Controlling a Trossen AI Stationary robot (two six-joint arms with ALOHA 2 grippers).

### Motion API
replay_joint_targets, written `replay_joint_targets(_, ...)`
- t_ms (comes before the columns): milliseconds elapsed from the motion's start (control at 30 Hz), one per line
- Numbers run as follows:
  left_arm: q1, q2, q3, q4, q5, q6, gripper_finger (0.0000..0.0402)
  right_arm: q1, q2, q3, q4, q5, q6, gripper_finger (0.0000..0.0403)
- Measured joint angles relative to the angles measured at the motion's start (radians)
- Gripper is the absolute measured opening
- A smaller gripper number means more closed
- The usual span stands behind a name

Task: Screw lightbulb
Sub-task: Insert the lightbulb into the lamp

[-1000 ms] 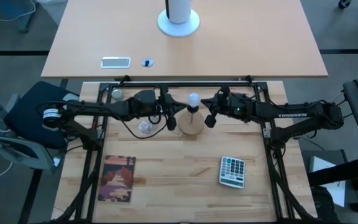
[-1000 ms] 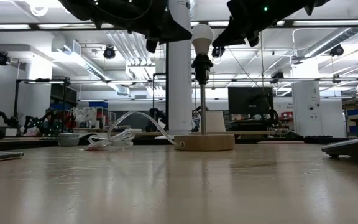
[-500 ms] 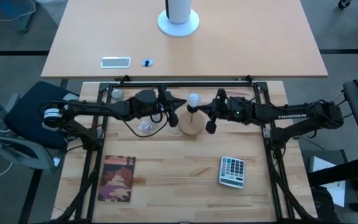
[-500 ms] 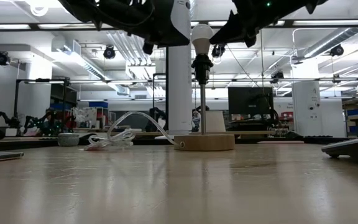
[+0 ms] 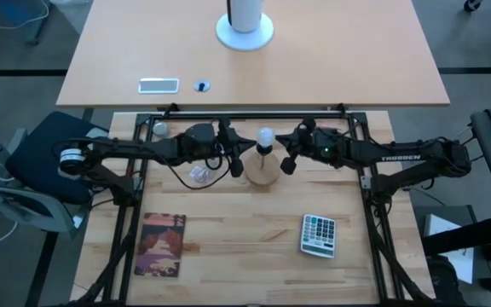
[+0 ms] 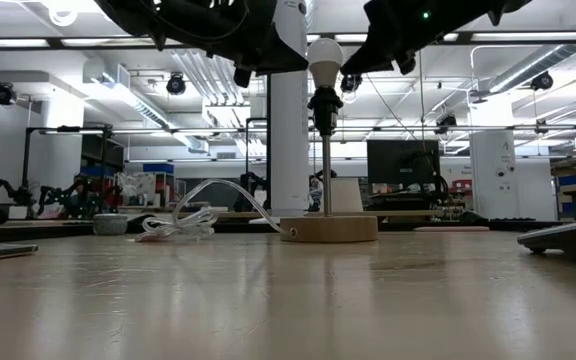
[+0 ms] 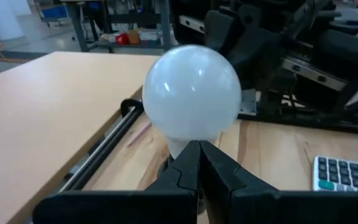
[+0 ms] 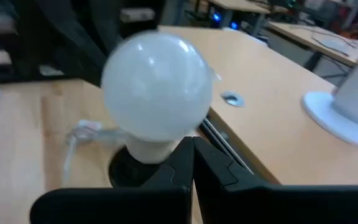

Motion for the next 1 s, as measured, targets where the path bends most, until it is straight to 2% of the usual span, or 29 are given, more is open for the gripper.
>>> replay_joint_targets(433,0.016,0.007,-0.001,0.025,-0.071,0.018,0.0,0.034,0.0,0.0,-0.017,-0.077,0.062,0.0)
replay_joint_targets(700,0.015,-0.012,-0.001,-0.036,-0.071,0.01,0.0,0.035,-0.005,0.0,-0.063,0.013,0.086,0.0)
replay_joint_targets(900,0.01,-0.016,-0.001,-0.04,0.057,0.004,0.0,0.007,-0.006,0.0,-0.037,0.02,0.044,0.0)
replay_joint_targets(1000,0.01,-0.013,-0.001,-0.035,0.061,0.003,0.0,-0.002,-0.006,0.0,-0.005,-0.007,0.013,0.0)
